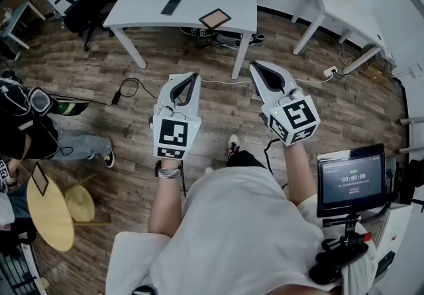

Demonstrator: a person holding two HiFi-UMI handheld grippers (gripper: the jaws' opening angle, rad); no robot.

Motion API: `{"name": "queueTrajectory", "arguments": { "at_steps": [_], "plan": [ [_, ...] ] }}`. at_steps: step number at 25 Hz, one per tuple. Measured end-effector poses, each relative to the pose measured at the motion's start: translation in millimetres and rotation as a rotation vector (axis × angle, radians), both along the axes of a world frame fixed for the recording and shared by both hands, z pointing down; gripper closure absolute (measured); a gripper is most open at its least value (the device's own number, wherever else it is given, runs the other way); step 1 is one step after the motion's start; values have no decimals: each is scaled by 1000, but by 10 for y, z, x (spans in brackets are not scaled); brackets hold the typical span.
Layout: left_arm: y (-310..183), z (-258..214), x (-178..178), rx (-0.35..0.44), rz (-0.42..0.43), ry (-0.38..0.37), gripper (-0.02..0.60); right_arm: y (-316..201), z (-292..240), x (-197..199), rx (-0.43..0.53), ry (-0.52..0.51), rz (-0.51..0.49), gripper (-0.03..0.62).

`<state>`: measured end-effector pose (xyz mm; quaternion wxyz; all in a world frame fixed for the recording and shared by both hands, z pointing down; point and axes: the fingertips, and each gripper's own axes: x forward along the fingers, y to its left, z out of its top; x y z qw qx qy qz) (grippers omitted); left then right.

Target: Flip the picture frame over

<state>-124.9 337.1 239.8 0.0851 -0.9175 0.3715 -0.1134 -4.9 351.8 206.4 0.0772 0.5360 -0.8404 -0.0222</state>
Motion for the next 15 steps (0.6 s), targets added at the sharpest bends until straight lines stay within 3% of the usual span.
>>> {"name": "queueTrajectory", "arguments": {
  "at_steps": [7,15],
  "plan": [
    [7,7,21,-13,-3,5,578,-9,-18,-13,11,-22,-24,592],
    [-764,160,560,-43,-28,-28,578,-824,151,597,11,-6,-31,592]
  ]
}}
